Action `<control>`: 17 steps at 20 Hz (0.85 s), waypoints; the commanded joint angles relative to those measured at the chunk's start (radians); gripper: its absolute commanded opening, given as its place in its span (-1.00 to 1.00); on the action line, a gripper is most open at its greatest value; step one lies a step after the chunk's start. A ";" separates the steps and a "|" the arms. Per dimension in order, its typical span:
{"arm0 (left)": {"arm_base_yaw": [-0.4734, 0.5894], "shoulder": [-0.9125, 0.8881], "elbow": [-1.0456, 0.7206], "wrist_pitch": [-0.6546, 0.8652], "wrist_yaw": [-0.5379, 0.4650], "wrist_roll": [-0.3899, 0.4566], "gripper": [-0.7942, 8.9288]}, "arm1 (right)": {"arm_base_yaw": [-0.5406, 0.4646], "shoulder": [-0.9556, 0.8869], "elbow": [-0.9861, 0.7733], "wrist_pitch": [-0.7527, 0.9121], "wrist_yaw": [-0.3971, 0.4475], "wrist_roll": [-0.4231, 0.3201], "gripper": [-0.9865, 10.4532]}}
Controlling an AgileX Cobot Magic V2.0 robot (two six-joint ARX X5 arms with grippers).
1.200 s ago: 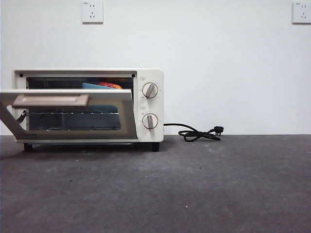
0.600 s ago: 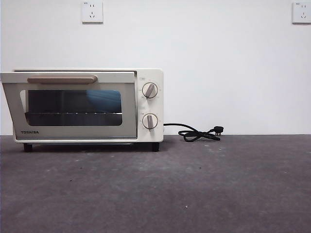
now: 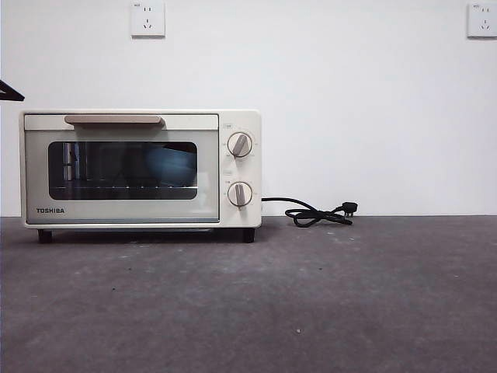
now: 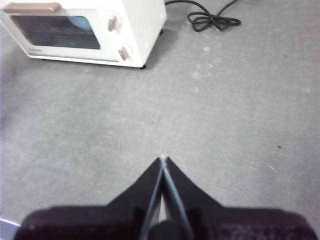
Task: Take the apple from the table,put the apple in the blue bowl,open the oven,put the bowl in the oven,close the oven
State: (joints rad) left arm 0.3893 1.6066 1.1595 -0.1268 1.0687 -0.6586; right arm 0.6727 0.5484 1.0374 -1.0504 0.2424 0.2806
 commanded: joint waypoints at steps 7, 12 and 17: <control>-0.068 -0.293 0.001 -0.327 -0.031 0.386 -0.85 | 0.000 -0.002 -0.010 -0.095 0.031 0.008 -0.82; -0.122 -0.532 0.001 -0.612 -0.222 0.656 -0.85 | 0.000 -0.002 -0.010 -0.122 0.031 0.008 -0.82; -0.175 -0.765 0.001 -0.828 -0.474 0.746 -0.85 | 0.000 -0.002 -0.010 -0.129 0.031 0.008 -0.82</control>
State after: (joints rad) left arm 0.2176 0.8539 1.1595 -0.9577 0.6075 0.0551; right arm 0.6727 0.5484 1.0370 -1.1828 0.2722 0.2806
